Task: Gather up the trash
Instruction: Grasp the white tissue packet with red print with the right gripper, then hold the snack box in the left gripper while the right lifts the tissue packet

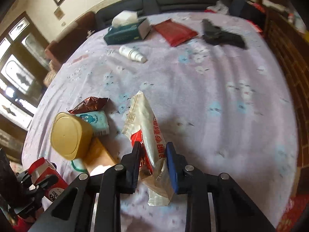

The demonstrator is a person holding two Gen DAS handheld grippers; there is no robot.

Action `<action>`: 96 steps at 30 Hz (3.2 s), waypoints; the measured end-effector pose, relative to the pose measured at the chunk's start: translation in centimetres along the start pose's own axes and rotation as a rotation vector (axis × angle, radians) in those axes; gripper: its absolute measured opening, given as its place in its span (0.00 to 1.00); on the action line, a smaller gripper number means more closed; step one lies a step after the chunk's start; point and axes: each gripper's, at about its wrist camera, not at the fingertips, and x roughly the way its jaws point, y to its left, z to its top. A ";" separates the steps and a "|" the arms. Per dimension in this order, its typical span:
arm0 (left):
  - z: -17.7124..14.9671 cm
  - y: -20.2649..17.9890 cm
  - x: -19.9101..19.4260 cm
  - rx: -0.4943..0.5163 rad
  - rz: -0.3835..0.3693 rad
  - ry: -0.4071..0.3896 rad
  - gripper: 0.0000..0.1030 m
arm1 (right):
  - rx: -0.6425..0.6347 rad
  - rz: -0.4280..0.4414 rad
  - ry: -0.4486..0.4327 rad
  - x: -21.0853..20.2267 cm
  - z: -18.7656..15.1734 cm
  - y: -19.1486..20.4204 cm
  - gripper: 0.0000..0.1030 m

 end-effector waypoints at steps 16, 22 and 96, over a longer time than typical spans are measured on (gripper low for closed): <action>-1.4 -5.1 -3.3 0.109 -0.059 -0.061 0.28 | 0.063 0.022 -0.299 -13.4 -12.2 4.0 0.27; -2.1 -7.1 -3.9 0.151 -0.076 -0.065 0.28 | 0.103 0.010 -0.350 -13.2 -15.7 3.8 0.27; -1.4 -12.3 -3.5 0.242 -0.112 -0.047 0.28 | 0.170 0.096 -0.399 -14.7 -18.8 1.4 0.27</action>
